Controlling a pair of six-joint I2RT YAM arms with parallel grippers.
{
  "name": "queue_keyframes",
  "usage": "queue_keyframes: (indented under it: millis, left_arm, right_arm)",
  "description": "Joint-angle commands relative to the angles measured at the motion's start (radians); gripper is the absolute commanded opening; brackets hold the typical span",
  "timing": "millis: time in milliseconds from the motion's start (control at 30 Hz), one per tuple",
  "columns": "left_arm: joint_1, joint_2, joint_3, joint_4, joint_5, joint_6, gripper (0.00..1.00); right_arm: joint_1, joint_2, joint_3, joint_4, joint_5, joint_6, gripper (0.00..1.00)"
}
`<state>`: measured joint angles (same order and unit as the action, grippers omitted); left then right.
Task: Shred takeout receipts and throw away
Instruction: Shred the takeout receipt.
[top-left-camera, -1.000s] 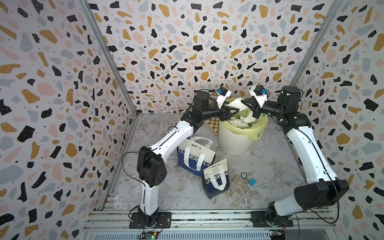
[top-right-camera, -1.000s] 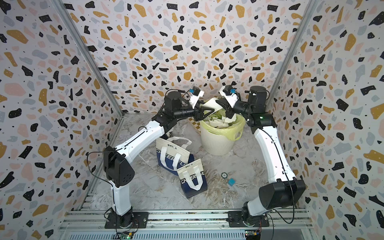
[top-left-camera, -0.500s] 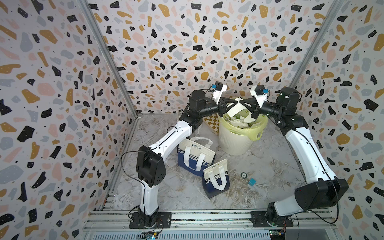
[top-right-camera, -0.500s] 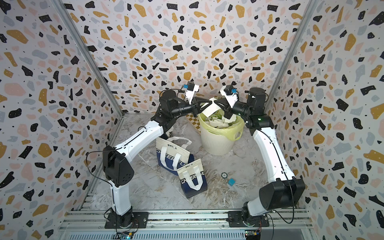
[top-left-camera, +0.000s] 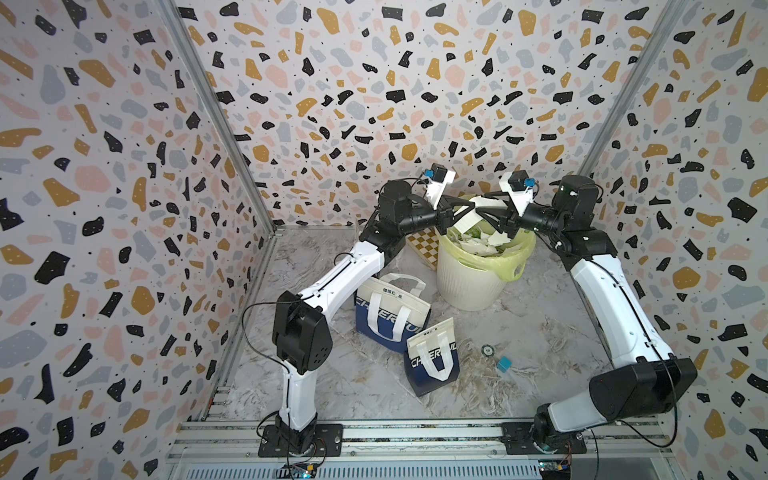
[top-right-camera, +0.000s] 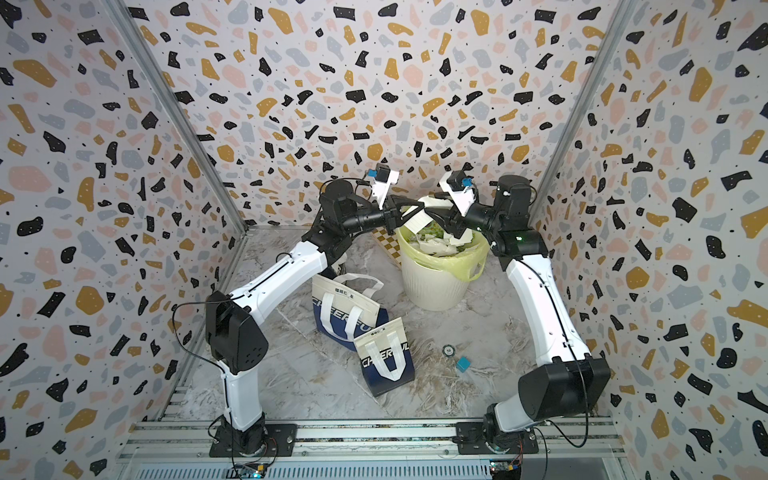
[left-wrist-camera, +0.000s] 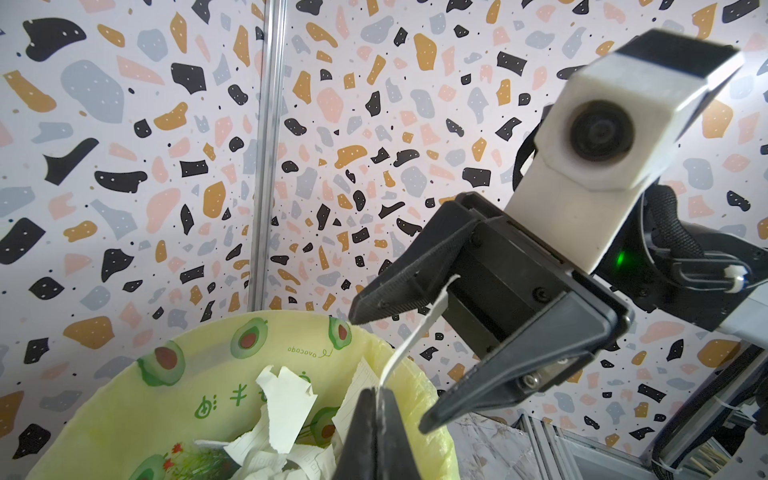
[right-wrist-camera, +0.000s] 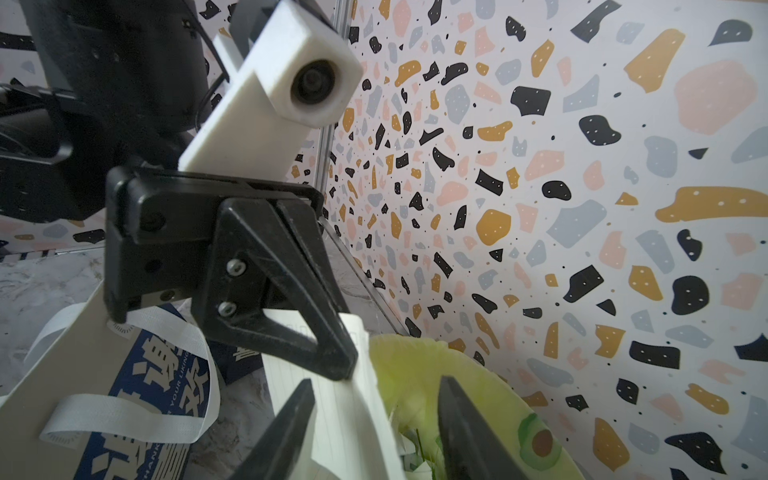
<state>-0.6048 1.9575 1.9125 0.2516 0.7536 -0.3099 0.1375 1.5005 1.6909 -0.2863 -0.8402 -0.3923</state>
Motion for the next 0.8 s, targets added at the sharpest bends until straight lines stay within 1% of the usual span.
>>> queue_keyframes:
  millis: [0, 67, 133, 233, 433, 600, 633, 767]
  left_arm:
    - [0.002, -0.024, 0.062, -0.053, 0.010, 0.086, 0.00]
    - [0.002, -0.028, 0.069, -0.098, 0.017, 0.139, 0.00]
    - [0.002, -0.035, 0.074, -0.139, 0.025, 0.198, 0.00]
    - [0.002, -0.045, 0.075, -0.163, 0.038, 0.243, 0.00]
    - [0.002, -0.041, 0.090, -0.179, 0.065, 0.262, 0.00]
    - [0.002, -0.037, 0.104, -0.197, 0.082, 0.276, 0.00]
    - [0.002, -0.037, 0.105, -0.200, 0.085, 0.278, 0.00]
    - [0.001, -0.035, 0.109, -0.195, 0.089, 0.273, 0.00]
  right_arm:
    - [-0.003, 0.008, 0.109, -0.134, -0.008, -0.093, 0.49]
    - [-0.002, 0.015, 0.119, -0.154, -0.010, -0.100, 0.46]
    - [-0.003, 0.016, 0.120, -0.161, -0.023, -0.106, 0.41]
    - [-0.002, 0.022, 0.128, -0.182, -0.041, -0.115, 0.38]
    - [0.007, 0.036, 0.143, -0.215, -0.053, -0.135, 0.31]
    - [0.014, 0.040, 0.141, -0.229, -0.050, -0.150, 0.29]
    - [0.016, 0.041, 0.141, -0.229, -0.048, -0.153, 0.28]
    - [0.024, 0.040, 0.140, -0.224, -0.033, -0.165, 0.12]
